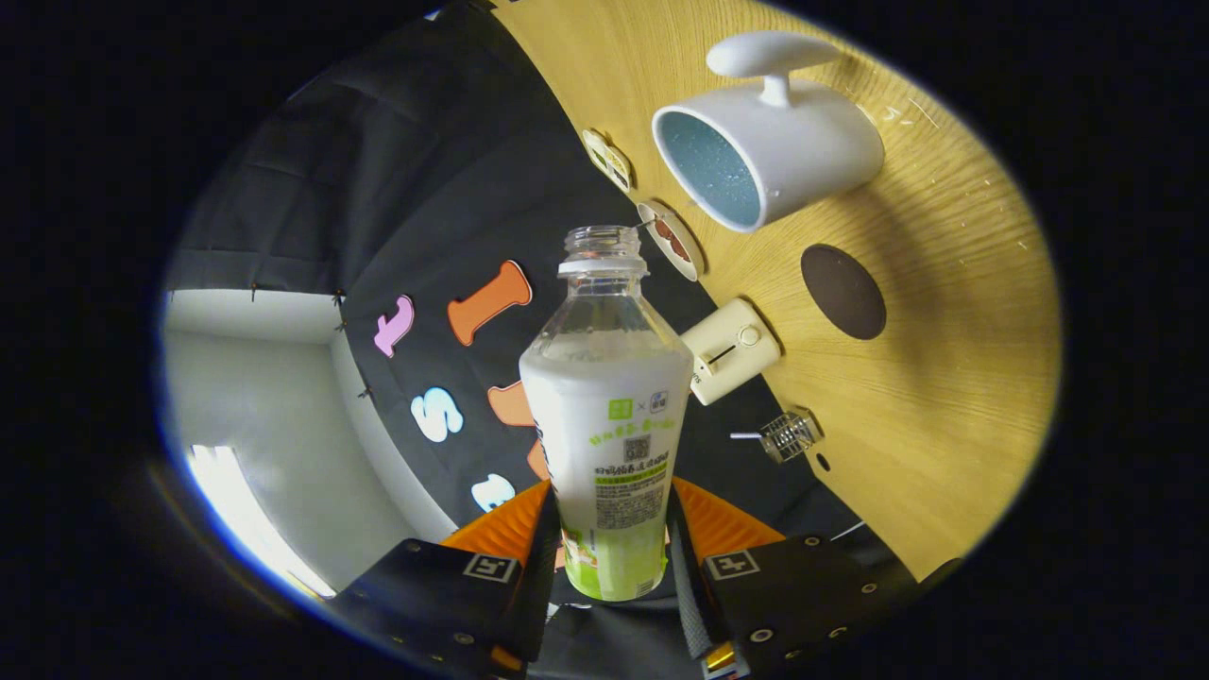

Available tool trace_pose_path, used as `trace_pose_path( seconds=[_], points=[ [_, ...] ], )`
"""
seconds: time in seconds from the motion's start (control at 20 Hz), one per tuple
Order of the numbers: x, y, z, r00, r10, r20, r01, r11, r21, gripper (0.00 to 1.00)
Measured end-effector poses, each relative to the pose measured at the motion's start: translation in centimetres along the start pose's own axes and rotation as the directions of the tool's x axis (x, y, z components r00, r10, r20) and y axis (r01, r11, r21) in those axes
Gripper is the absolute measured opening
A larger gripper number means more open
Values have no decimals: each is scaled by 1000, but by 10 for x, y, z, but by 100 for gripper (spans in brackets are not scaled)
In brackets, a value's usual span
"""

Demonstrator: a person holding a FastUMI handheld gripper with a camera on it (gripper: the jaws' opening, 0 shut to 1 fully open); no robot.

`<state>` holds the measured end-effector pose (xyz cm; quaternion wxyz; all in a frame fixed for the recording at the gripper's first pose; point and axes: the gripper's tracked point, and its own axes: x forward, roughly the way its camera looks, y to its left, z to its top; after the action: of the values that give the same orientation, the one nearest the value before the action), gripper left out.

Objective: Take the bottle from table, then pour the juice into the cup, finally place the bottle on the coaster

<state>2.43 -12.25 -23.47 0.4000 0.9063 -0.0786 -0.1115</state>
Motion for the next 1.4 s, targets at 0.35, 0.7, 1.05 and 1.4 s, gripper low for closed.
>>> trace_pose_path(
  seconds=[0.35, 0.7, 1.05, 1.4],
  points=[
    [-2, -22, 17, 997, -66, 28, 71, 963, -262, 60],
    [2, -29, 27, 997, -63, 42, 75, 769, -635, 60],
    [11, -25, 32, 998, -50, 28, 45, 377, -925, 60],
    [33, -26, 15, 998, -66, -7, -7, 4, -1000, 60]
  ],
)
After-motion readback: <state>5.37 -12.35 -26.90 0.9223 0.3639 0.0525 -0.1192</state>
